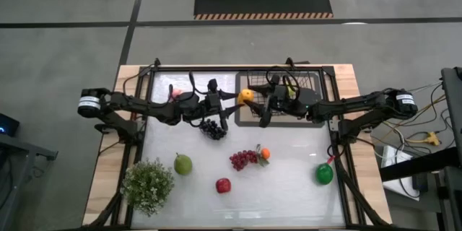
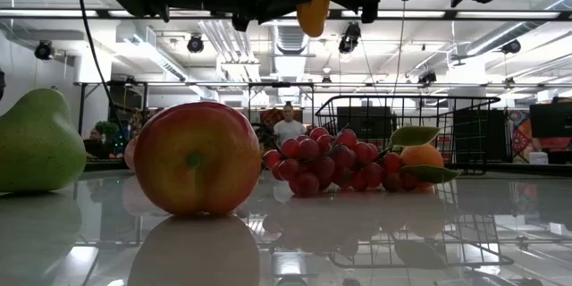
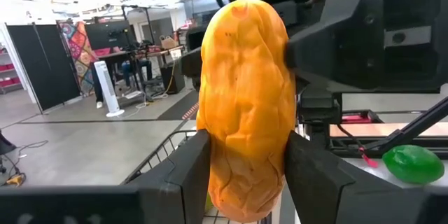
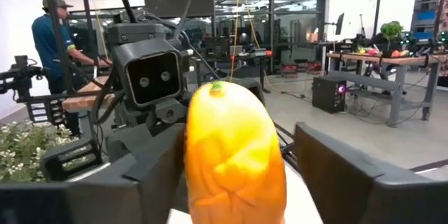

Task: Build produce basket
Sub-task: Put the mango into the black basket

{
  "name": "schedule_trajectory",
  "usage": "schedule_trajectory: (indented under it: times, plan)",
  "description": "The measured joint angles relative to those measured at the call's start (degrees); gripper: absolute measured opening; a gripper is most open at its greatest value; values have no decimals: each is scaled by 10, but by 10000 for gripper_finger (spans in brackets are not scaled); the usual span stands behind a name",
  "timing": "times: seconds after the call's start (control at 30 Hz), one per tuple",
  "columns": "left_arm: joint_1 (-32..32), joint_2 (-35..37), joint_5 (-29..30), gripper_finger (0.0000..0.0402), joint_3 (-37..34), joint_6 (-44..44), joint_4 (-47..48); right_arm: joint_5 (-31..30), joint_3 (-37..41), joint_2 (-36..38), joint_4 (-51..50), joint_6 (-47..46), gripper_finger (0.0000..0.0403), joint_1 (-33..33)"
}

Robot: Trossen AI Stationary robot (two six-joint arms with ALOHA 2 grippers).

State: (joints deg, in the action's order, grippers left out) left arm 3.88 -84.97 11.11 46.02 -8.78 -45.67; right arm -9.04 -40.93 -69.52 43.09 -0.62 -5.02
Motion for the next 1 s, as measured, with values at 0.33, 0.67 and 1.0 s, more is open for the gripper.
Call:
schedule_trajectory:
  times: [0.33, 0.67, 1.0]
  plan:
    - [0, -1, 1, 167, -2, 14, -4, 4, -1, 0, -8, 1, 142, 0]
    - [-1, -1, 0, 272, -6, 24, 1, -2, -1, 11, -45, 3, 144, -2]
    - [-1, 21, 14, 290, -13, 22, 67, -2, -1, 93, -210, -9, 144, -34]
